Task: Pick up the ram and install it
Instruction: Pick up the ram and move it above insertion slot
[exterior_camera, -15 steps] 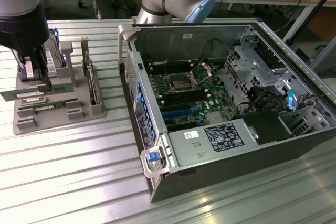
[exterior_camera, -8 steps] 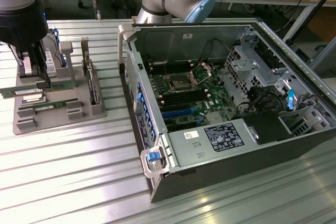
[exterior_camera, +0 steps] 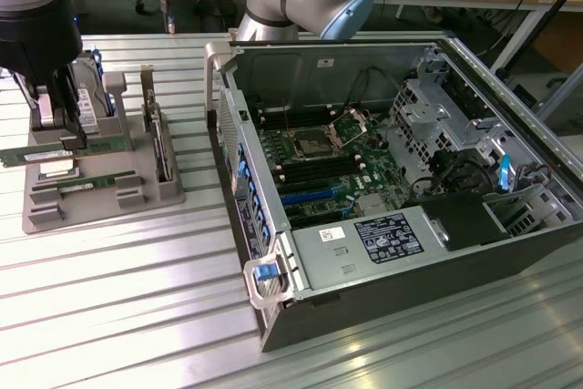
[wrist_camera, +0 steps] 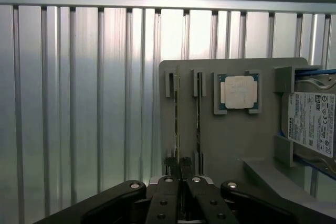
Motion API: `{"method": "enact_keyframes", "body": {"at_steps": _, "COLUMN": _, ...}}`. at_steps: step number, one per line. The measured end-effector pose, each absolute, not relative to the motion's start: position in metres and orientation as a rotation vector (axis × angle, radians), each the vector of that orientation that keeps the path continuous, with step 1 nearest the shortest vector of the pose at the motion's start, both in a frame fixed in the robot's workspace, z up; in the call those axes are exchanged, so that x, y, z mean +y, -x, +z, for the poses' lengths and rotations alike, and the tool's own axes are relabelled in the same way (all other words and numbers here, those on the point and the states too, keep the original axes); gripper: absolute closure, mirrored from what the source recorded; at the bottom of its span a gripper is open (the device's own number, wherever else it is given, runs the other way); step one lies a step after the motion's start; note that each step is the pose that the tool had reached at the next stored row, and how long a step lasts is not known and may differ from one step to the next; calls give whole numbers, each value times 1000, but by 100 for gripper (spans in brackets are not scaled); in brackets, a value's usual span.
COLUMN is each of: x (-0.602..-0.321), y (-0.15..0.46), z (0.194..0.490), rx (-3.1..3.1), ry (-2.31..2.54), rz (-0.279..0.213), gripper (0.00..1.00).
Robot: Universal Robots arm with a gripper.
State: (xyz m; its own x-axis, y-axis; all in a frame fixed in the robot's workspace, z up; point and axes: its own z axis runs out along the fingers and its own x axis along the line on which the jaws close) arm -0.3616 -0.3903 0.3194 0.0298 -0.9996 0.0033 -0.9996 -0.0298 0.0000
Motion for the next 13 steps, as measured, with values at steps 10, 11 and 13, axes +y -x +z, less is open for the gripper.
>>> {"method": "enact_keyframes", "body": {"at_steps": 10, "x": -390, "y": 362, "z": 322, "rx": -2187, "ry": -2254, "rz": 2, "gripper": 88}}
{"method": "enact_keyframes", "body": {"at_steps": 11, "x": -390, "y": 362, "z": 322, "rx": -2187, "ry": -2254, "rz": 1, "gripper": 88}}
{"method": "enact_keyframes", "body": {"at_steps": 13, "x": -390, "y": 362, "z": 323, "rx": -2188, "ry": -2254, "rz": 1, "gripper": 88}}
